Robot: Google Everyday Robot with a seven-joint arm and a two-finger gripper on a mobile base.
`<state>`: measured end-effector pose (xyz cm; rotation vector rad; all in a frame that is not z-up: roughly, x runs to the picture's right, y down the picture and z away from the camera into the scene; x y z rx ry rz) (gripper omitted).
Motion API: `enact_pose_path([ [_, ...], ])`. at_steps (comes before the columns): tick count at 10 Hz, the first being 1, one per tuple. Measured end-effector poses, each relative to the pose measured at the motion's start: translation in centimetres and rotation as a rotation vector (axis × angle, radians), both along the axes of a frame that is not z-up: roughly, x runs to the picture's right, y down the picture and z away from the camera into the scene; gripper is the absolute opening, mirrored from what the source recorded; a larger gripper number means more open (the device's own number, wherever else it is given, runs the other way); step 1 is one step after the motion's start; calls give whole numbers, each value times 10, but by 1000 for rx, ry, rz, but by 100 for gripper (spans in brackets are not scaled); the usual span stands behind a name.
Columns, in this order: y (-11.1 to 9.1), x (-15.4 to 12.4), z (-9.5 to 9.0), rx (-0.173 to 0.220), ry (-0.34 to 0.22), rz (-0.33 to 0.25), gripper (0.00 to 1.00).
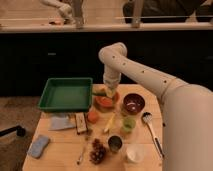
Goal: Place pepper in purple bowl
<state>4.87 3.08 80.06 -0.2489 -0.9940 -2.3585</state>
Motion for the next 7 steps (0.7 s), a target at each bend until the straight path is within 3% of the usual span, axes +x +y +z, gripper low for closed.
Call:
enact_pose_path([
  [2, 1, 33, 6, -12, 28, 70, 0],
  [5, 6, 61, 8, -24, 56, 127, 0],
  [7, 7, 64, 9, -27, 61, 135, 0],
])
